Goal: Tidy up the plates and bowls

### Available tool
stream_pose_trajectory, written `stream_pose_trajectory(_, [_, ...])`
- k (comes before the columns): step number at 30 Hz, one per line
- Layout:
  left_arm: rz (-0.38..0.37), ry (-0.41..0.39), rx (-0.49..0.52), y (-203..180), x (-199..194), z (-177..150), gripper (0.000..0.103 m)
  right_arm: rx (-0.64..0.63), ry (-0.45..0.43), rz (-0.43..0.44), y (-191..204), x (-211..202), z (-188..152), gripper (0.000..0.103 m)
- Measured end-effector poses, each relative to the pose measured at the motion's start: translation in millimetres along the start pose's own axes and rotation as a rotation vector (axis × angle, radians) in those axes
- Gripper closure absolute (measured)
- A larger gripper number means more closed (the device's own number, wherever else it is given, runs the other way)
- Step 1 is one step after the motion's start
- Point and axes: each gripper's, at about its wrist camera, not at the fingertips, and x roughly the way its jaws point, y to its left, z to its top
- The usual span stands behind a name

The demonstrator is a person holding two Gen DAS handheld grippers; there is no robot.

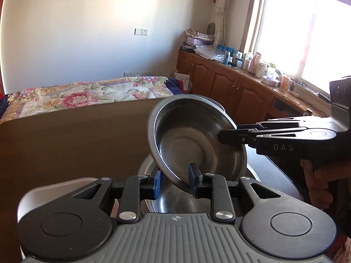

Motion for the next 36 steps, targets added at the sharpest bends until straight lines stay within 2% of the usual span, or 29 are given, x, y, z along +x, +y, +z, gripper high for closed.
stream_pose_trajectory(8, [-0.002,0.030,-0.009,-5,3,-21,0.075,0.054,0.010,0.003,-2,1,-22,0.082])
stream_pose_trajectory(10, [0.005,0.035,-0.008,-6,5,-23,0.075,0.068,0.010,-0.002,-3,3,-26,0.089])
stream_pose_trajectory(17, [0.016,0.059,0.006,-9,12,-29,0.075,0.088,-0.005,-0.019,-5,6,-37,0.091])
stream_pose_trajectory(24, [0.038,0.051,0.034,-9,15,-30,0.076,0.035,-0.014,-0.064,0,8,-38,0.091])
stream_pose_trajectory(36, [0.042,0.019,-0.015,4,2,-30,0.077,-0.102,0.007,-0.114,19,12,-36,0.091])
